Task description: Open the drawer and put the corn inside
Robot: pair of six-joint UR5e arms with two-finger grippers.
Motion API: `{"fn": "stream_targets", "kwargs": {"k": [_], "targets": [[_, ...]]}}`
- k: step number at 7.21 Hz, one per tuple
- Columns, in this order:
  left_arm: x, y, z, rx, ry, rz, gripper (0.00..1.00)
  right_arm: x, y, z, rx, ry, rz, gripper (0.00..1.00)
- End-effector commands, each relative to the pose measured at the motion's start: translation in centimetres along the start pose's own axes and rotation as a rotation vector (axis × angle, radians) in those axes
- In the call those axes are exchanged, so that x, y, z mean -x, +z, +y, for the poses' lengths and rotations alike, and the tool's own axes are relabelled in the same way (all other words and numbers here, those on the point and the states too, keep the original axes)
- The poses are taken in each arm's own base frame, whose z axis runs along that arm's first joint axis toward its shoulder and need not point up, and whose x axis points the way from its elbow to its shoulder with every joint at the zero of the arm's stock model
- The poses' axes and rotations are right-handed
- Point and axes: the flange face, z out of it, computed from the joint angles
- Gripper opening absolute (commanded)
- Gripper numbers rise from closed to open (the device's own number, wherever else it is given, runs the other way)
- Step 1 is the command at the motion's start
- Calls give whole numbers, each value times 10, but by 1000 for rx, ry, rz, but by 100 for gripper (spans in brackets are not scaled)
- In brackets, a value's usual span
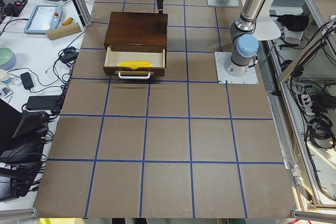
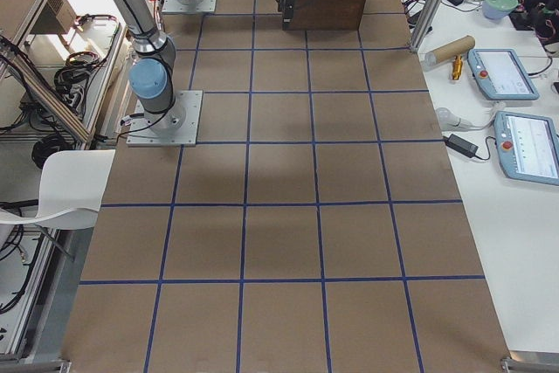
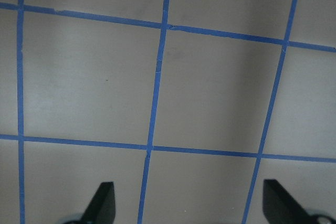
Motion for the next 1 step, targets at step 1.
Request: {"fn": "stream_targets", "kwargs": {"k": [1], "targets": [[2, -2, -1, -10, -3, 1, 100, 0, 0, 0, -1, -1, 0, 100]]}}
